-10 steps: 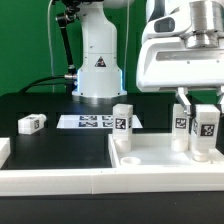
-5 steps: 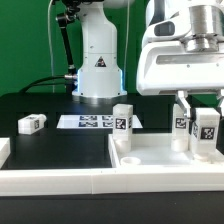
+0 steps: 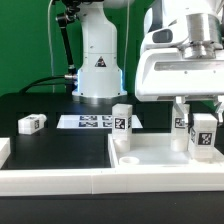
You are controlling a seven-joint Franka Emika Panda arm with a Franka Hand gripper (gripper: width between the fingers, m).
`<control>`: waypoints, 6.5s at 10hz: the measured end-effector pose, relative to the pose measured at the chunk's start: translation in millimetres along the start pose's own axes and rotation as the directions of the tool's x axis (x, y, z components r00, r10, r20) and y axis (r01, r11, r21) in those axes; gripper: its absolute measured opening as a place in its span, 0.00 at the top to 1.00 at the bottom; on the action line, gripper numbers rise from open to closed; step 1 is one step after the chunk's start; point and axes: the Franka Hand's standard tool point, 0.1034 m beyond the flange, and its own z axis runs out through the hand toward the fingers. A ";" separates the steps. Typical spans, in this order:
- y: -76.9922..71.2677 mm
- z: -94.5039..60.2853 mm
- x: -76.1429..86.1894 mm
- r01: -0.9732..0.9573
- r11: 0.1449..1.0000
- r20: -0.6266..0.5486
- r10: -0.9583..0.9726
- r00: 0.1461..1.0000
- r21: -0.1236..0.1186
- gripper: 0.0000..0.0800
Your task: Assemble square table
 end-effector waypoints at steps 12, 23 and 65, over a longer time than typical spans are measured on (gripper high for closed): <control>6.5 -12.6 11.2 0.048 0.999 -0.024 -0.048 0.999 0.001 0.19; 14.2 -3.1 9.4 0.015 1.000 0.467 -0.009 0.884 -0.009 0.19; 0.1 3.6 13.0 -0.119 0.992 0.426 0.124 0.896 -0.037 0.19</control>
Offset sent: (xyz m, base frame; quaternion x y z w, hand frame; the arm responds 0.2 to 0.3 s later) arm 0.0000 0.0000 0.0000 0.0000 0.0000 0.0000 1.0000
